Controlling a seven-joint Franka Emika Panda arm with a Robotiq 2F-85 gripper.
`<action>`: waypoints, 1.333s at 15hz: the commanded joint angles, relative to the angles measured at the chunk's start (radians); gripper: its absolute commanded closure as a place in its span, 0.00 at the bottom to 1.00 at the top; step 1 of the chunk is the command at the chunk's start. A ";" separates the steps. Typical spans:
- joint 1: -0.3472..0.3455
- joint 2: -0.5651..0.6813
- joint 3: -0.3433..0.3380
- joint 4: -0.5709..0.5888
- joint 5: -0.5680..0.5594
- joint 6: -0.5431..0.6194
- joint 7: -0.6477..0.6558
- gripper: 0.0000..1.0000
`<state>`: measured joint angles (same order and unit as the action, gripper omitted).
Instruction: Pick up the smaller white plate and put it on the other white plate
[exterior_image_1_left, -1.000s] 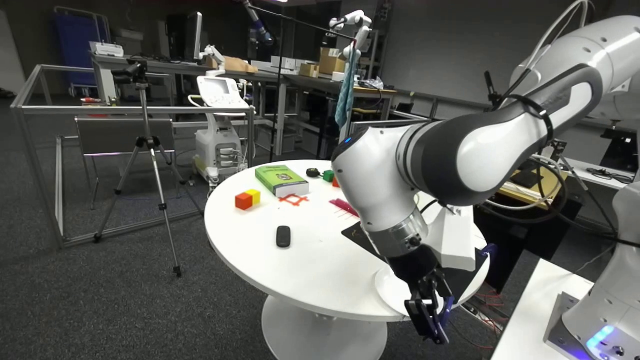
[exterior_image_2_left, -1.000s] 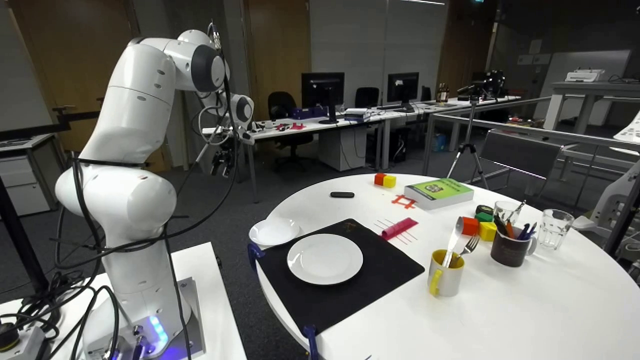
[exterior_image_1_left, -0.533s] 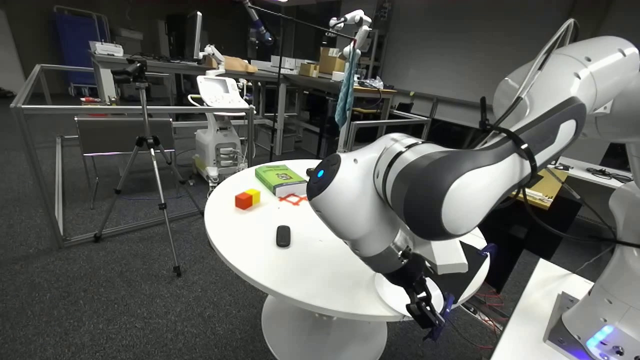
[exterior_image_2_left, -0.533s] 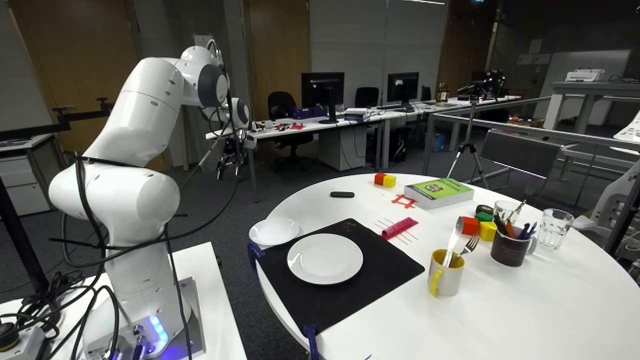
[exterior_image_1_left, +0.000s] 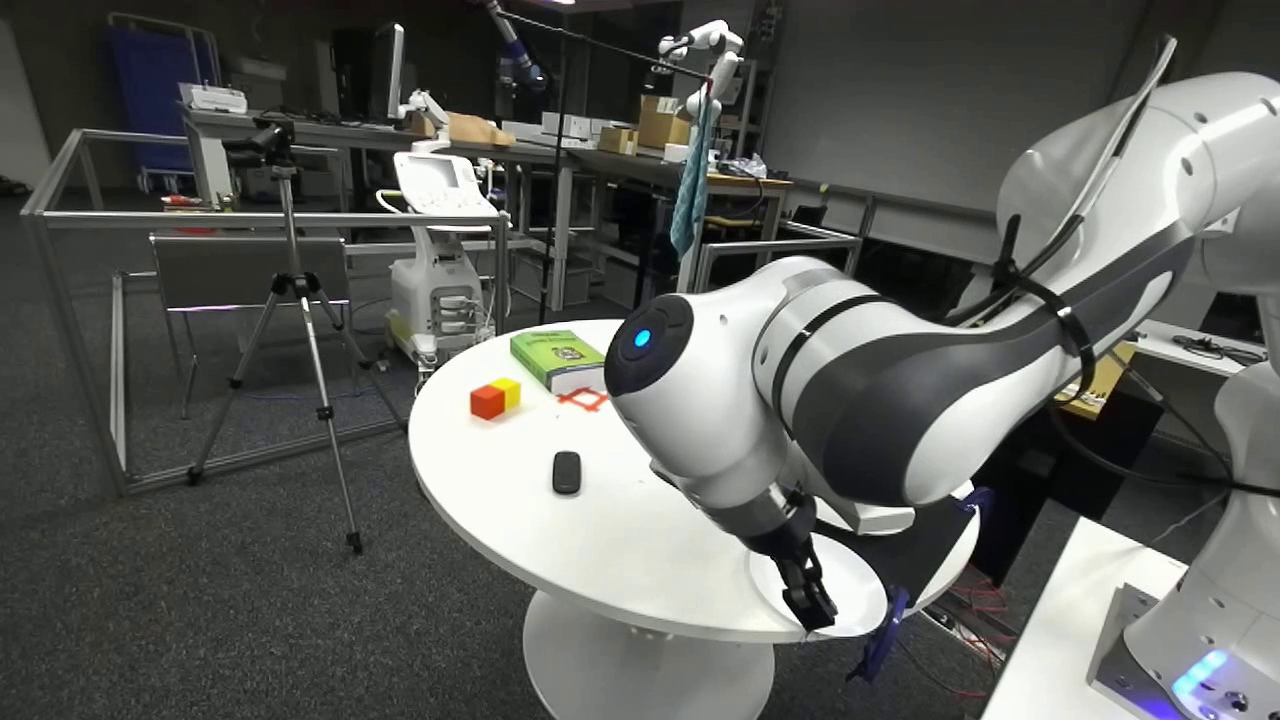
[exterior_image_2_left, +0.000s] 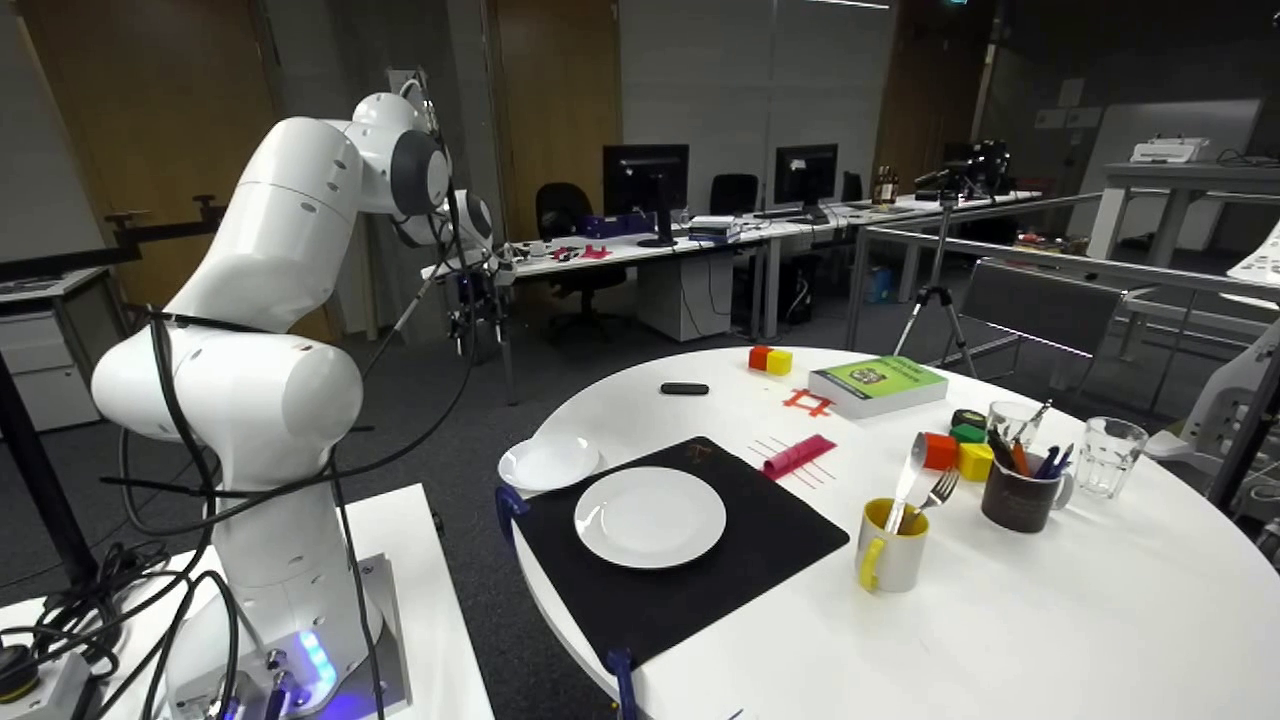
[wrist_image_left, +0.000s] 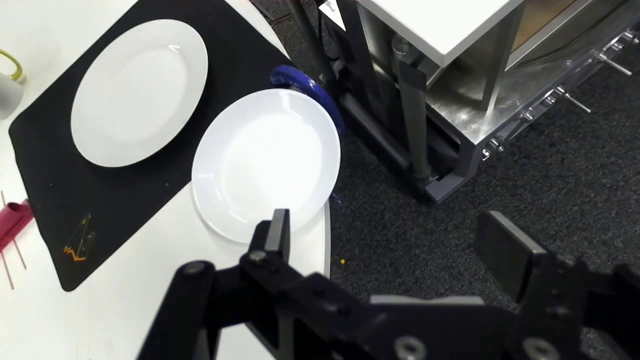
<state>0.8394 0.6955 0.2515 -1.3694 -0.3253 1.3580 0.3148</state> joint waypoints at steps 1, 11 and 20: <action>0.016 0.001 -0.022 0.008 0.008 -0.001 -0.009 0.00; 0.057 0.056 -0.095 0.053 0.045 -0.135 0.286 0.00; 0.228 0.134 -0.160 0.081 -0.105 -0.294 0.454 0.00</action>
<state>1.0128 0.7932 0.1235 -1.3343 -0.3851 1.1284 0.7119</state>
